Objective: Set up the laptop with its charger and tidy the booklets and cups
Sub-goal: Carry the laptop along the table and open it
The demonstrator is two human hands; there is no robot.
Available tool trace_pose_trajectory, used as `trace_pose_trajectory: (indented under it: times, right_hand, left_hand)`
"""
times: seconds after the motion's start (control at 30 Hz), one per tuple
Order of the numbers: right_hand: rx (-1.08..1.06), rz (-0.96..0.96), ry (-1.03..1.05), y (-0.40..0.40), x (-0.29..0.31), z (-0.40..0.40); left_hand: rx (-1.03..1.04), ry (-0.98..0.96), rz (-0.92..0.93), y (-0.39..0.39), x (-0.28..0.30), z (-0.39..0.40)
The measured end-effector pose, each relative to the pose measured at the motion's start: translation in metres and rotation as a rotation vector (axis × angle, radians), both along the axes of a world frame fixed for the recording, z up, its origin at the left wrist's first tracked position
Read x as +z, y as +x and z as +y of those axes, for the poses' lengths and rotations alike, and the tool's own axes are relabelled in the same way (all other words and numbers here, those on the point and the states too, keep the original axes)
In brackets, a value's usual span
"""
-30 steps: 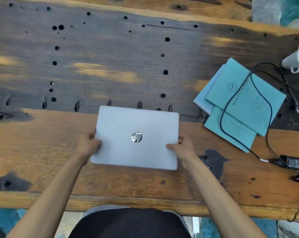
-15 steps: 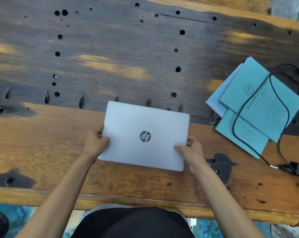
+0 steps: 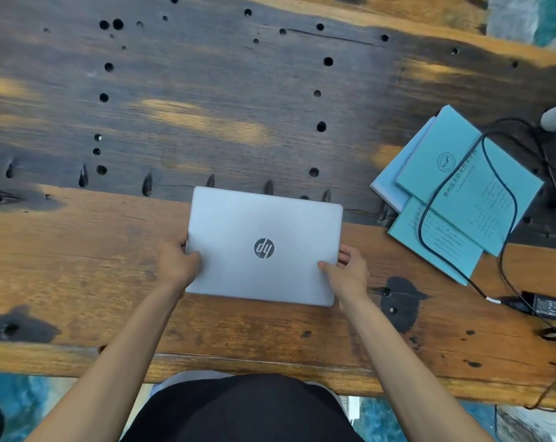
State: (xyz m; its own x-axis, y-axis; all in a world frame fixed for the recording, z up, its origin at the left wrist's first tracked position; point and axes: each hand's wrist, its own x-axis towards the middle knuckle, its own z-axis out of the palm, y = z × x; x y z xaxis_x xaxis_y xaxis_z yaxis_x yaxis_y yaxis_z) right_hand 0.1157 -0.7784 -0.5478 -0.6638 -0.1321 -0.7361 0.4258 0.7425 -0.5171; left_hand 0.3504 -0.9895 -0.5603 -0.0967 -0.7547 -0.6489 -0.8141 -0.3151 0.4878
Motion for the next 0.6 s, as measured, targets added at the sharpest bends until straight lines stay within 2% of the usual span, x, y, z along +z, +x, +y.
trace_pose_trajectory:
  times: [0.1, 0.23, 0.37, 0.5, 0.6]
  right_hand:
    - [0.018, 0.042, 0.016, 0.002, -0.002, -0.001]
    - [0.045, 0.094, 0.052, 0.008, 0.000, -0.002]
    - [0.121, 0.136, 0.097, 0.011, 0.006, -0.005]
    - [0.344, 0.218, 0.197, 0.026, 0.017, -0.010]
    - [0.616, 0.386, 0.137, 0.049, 0.026, -0.014]
  left_hand:
    - [0.003, -0.082, -0.047, -0.002, 0.005, 0.006]
    - [0.009, -0.087, -0.021, 0.002, 0.007, 0.005]
    - [0.042, -0.007, 0.103, 0.010, 0.011, 0.005]
    - [0.009, 0.034, 0.248, 0.030, 0.016, 0.008]
    - [0.041, 0.086, 0.291, 0.050, 0.017, 0.017]
